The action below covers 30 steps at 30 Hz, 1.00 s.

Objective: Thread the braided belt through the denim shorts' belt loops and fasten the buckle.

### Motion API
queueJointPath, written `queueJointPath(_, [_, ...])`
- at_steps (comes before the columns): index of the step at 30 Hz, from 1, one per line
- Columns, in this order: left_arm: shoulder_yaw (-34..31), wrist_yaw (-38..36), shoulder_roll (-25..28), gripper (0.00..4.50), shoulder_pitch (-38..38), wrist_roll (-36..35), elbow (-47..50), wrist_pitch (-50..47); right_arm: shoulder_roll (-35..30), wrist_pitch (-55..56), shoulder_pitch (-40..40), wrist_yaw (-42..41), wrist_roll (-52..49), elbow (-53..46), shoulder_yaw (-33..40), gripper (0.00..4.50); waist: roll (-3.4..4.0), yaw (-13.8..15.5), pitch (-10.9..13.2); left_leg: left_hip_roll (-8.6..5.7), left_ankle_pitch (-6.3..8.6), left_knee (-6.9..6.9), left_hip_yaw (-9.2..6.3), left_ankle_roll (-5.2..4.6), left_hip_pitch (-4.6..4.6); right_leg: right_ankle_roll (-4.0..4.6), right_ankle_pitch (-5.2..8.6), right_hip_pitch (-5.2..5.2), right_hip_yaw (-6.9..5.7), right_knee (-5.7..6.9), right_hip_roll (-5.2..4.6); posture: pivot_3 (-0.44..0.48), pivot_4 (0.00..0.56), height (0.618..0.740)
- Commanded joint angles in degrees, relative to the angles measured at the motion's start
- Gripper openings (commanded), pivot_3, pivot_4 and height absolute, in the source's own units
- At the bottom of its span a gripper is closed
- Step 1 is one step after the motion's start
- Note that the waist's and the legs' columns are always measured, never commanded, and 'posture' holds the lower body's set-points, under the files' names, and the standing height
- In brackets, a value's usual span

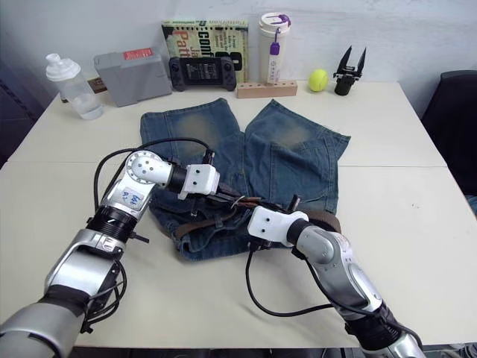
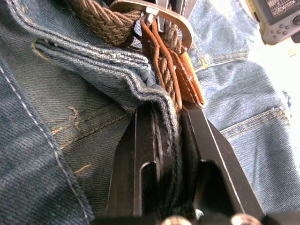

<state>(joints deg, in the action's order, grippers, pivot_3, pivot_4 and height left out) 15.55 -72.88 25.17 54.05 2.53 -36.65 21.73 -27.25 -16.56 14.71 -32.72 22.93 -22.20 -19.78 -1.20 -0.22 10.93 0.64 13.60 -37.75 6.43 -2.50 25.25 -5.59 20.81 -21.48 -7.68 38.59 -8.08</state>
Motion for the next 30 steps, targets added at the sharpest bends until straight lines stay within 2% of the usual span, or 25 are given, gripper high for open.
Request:
queueJointPath(1, [0.94, 3.3, -2.61, 0.0, -3.06, -0.16, 8.52, -8.76, 1.13, 1.17, 0.76, -2.04, -2.26, -4.04, -0.67, 0.02, 0.0, 0.0, 0.0, 0.0, 0.0, 0.0, 0.0, 0.0, 0.0, 0.0, 0.0, 0.0, 0.02, 0.0, 0.0, 0.0, 0.15, 0.694])
queueJointPath(7, [4.07, 2.16, -4.1, 0.0, -4.23, 1.5, 9.66, -7.96, 0.74, -1.7, -0.45, -6.26, -6.49, -4.79, 0.51, 0.02, 0.0, 0.03, 0.0, 0.01, 0.0, -0.04, -0.01, 0.0, 0.0, 0.0, 0.0, 0.0, 0.05, 0.01, 0.0, 0.0, 0.15, 0.694])
queueJointPath(11, [4.36, 2.66, -4.3, 0.0, -4.25, 2.04, 9.17, -8.33, 0.7, -3.87, -1.25, -7.71, -10.47, -6.7, 4.47, 1.98, 0.0, 0.05, 0.0, 0.01, 0.0, -0.04, 0.0, 0.0, -0.01, 0.01, 0.0, 0.0, 0.05, -0.01, 0.0, 0.0, 0.15, 0.694])
queueJointPath(13, [5.03, 2.7, -3.61, 0.0, -4.45, 3.15, 9.31, -7.42, 0.4, -7.18, -1.68, -9.42, -14.39, -8.56, 8.8, 2.33, 0.0, 0.07, 0.0, 0.01, 0.0, -0.04, 0.0, 0.0, -0.01, 0.01, 0.0, 0.01, 0.04, -0.02, 0.0, 0.0, 0.15, 0.694])
queueJointPath(15, [5.34, 2.59, -3.1, 0.0, -4.79, 3.7, 9.83, -6.81, 0.13, -10.69, -2.18, -11.12, -17.49, -10.39, 11.7, 3.11, -0.01, 0.15, -0.01, 0.01, 0.0, -0.04, 0.0, 0.0, -0.01, 0.01, 0.0, 0.01, 0.05, -0.01, 0.0, 0.0, 0.15, 0.694])
queueJointPath(17, [5.06, 2.44, -2.81, 0.0, -5.24, 3.5, 10.54, -7.25, -1.69, -15.68, -4.14, -14.52, -22.85, -13.25, 16.44, 3.7, -0.01, 0.14, -0.01, 0.01, 0.0, -0.07, -0.01, 0.0, -0.01, 0.01, 0.0, 0.04, 0.06, -0.04, -0.02, 0.0, 0.15, 0.694])
queueJointPath(20, [4.74, 2.12, -2.42, 0.0, -5.71, 3.0, 10.87, -7.82, -5.51, -18.25, -5.7, -17.97, -27.22, -14.41, 23.13, 3.7, -0.01, 0.29, -0.01, -0.01, 0.02, -0.1, -0.02, -0.03, 0.0, 0.01, 0.0, 0.03, 0.06, -0.1, -0.07, 0.0, 0.15, 0.694])
queueJointPath(22, [4.8, 2.19, -2.22, 0.0, -5.81, 2.84, 10.87, -7.77, -6.31, -17.71, -4.45, -16.62, -26.61, -13.64, 25.12, 3.7, 0.0, 0.43, -0.01, -0.03, 0.06, -0.13, -0.03, -0.1, 0.01, 0.01, 0.0, 0.06, 0.07, -0.14, -0.11, 0.0, 0.15, 0.694])
queueJointPath(26, [4.55, 2.67, -2.88, 0.0, -5.54, 2.35, 10.95, -8.68, -10.96, -10.66, -1.5, -15.21, -20.53, -9.99, 20.39, 3.7, -0.01, 0.4, -0.01, -0.04, 0.13, -0.16, -0.09, -0.2, -0.03, 0.01, 0.0, 0.21, 0.06, -0.34, -0.15, 0.0, 0.15, 0.694])
queueJointPath(30, [4.62, 2.85, -3.53, 0.0, -5.33, 1.82, 11.25, -9.29, -11.68, -6.53, -0.37, -15.37, -16.69, -6.56, 14.17, 3.7, 0.05, 0.18, -0.05, -0.03, 0.14, -0.15, -0.06, -0.19, -0.1, 0.01, 0.0, 0.2, 0.06, -0.28, -0.14, 0.0, 0.15, 0.694])
